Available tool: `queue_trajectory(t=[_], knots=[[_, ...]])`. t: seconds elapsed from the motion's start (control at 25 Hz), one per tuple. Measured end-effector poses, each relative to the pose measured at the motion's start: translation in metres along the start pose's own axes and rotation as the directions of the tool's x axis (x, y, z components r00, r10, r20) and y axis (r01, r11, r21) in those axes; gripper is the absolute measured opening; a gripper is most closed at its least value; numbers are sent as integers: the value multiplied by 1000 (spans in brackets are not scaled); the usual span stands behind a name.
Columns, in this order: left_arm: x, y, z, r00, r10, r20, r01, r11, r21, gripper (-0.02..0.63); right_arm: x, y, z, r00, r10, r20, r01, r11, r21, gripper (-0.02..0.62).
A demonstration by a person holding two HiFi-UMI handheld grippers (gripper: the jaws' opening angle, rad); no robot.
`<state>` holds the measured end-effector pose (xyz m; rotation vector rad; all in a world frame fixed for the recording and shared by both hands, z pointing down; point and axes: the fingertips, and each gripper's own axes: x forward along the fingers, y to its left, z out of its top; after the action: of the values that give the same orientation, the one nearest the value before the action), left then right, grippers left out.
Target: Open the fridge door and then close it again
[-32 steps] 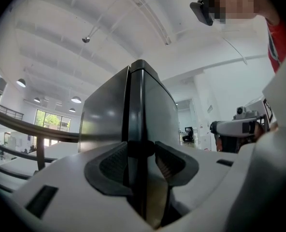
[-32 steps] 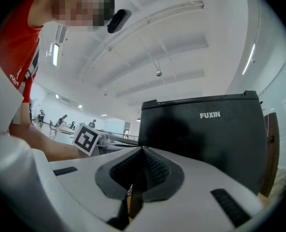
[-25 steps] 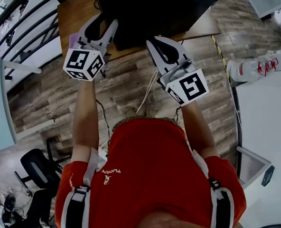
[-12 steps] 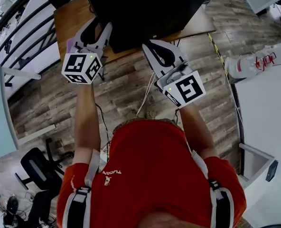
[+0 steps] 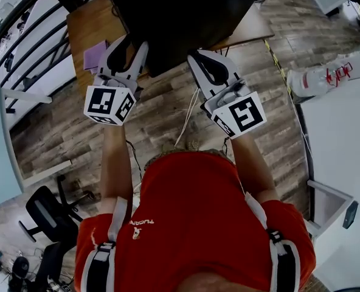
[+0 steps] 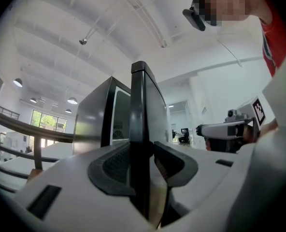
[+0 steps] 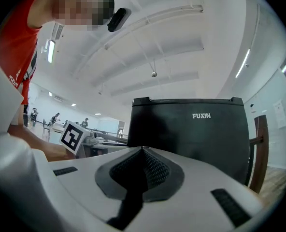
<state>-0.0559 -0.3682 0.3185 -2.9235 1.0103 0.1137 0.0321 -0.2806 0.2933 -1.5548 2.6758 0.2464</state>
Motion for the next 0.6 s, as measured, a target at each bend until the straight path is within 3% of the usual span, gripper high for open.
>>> queue_trajectory(t=[0.6], knots=[[-38, -90, 6, 982, -181, 53, 183, 982, -43, 121, -43, 31, 12, 995, -95, 4, 95, 995, 21, 47]])
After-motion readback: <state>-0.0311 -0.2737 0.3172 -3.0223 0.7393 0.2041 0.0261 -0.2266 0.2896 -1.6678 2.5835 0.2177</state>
